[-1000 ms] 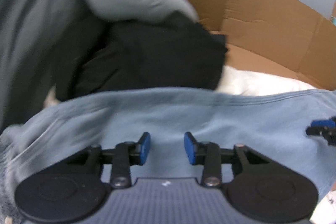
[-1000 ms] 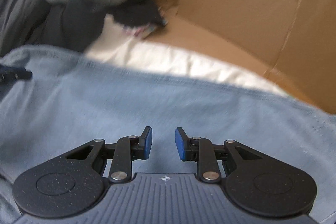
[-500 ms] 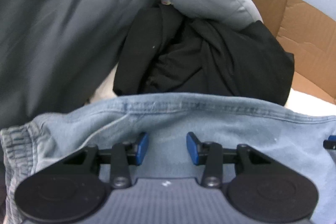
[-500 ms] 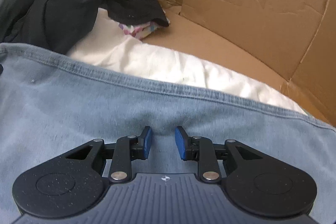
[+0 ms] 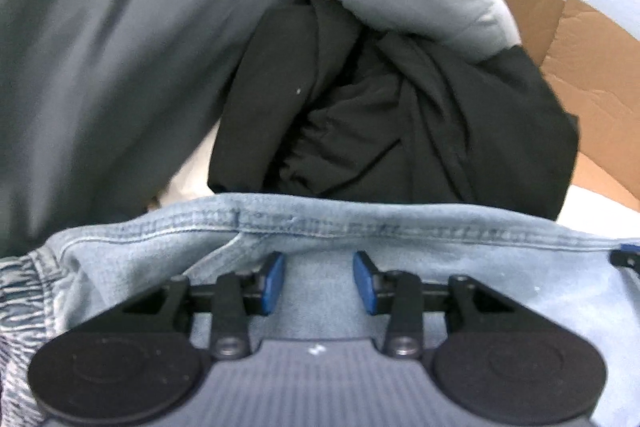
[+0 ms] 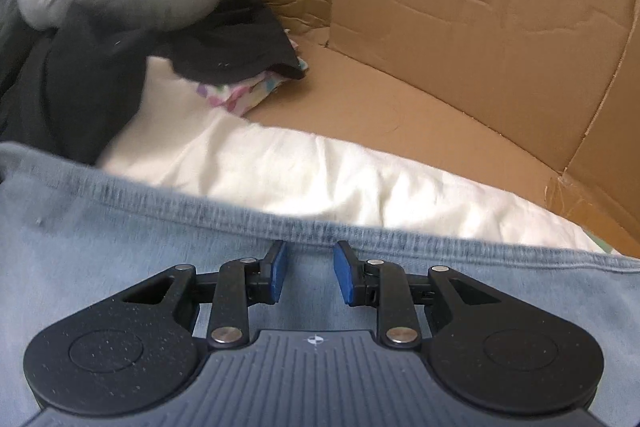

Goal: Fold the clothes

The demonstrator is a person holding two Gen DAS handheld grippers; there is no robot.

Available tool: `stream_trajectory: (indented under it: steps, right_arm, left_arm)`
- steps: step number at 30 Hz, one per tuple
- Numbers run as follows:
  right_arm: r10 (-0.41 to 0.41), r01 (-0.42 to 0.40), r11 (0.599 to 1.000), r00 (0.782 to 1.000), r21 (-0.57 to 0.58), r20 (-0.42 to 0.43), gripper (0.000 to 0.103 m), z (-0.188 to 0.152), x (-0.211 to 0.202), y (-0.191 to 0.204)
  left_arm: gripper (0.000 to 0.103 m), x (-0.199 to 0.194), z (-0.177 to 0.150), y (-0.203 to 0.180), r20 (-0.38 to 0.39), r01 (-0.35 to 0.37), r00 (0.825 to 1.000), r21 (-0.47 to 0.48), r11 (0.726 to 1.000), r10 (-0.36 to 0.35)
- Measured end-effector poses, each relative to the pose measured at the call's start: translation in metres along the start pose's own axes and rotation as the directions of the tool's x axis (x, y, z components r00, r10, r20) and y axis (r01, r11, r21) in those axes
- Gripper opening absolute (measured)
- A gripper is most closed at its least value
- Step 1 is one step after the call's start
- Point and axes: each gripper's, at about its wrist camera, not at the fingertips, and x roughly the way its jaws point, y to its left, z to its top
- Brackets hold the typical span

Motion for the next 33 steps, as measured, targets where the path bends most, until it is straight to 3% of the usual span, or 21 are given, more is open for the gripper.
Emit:
stream_trajectory:
  steps: [8, 14, 17, 26, 33]
  right_arm:
    - [-0.045, 0.046, 0.999, 0.999, 0.016, -0.024, 0.033, 0.008, -0.01, 0.01]
    - [0.104, -0.103, 0.994, 0.995, 0.02, -0.014, 0.033, -0.006, -0.036, 0.045]
    - [0.171, -0.17, 0.985, 0.984, 0.012, -0.054, 0.033, -0.014, -0.031, 0.066]
    - [0.123, -0.125, 0.991, 0.992, -0.055, -0.035, 0.036, 0.0, 0.004, 0.092]
    - [0.057, -0.056, 0.996, 0.998, -0.065, 0.008, 0.036, 0.017, 0.017, 0.106]
  left_arm:
    - [0.042, -0.042, -0.011, 0.022, 0.009, -0.042, 0.999, 0.053, 0.998, 0.041]
    - [0.036, -0.023, -0.013, 0.042, -0.011, -0.055, 0.998, 0.009, 0.998, 0.055]
    - [0.035, -0.013, -0.018, 0.049, -0.014, -0.056, 0.998, -0.012, 0.998, 0.056]
    - [0.032, 0.002, -0.01, 0.057, -0.007, -0.057, 0.998, -0.022, 0.998, 0.057]
    - [0.032, -0.009, -0.005, 0.044, 0.032, -0.034, 0.999, 0.085, 0.996, 0.031]
